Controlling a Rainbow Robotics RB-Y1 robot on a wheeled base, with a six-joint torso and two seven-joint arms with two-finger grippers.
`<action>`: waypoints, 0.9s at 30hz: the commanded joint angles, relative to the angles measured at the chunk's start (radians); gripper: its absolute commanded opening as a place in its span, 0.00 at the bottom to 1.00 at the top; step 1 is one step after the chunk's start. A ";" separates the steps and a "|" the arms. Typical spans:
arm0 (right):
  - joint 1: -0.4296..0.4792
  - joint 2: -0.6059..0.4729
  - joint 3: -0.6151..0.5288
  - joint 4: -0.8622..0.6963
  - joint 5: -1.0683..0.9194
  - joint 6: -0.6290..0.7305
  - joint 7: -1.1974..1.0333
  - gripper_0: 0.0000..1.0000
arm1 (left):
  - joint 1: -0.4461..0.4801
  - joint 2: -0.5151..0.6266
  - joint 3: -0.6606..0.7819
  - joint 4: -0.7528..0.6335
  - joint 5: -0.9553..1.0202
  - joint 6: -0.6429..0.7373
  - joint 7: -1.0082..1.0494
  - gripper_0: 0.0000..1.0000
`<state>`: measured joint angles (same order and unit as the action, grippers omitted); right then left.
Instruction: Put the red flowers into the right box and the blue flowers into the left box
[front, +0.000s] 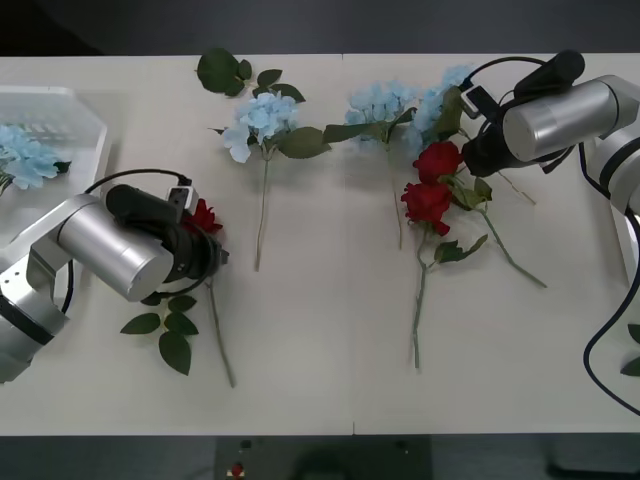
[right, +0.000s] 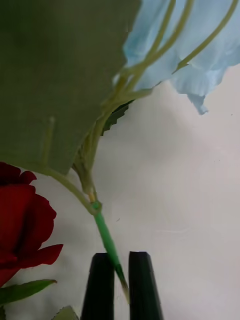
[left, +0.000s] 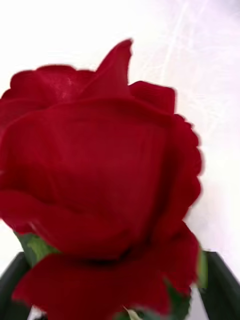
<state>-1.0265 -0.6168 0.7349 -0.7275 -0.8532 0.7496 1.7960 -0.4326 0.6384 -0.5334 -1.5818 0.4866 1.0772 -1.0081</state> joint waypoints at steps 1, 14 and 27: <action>-0.018 -0.026 -0.043 -0.004 -0.017 -0.001 0.057 0.00 | -0.024 0.000 0.018 0.009 -0.017 -0.011 -0.010 0.62; -0.018 -0.281 -0.117 -0.141 -0.481 0.116 0.232 0.00 | -0.031 0.021 0.018 -0.012 0.012 -0.028 -0.010 0.00; 0.123 -0.592 -0.149 -0.311 -1.351 0.263 0.661 0.00 | -0.031 0.099 0.254 -0.244 0.303 0.113 -0.014 0.00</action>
<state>-0.9452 -1.1563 0.5913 -1.0062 -2.1123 1.0126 2.4007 -0.4331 0.7138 -0.3509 -1.7555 0.7446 1.1665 -1.0082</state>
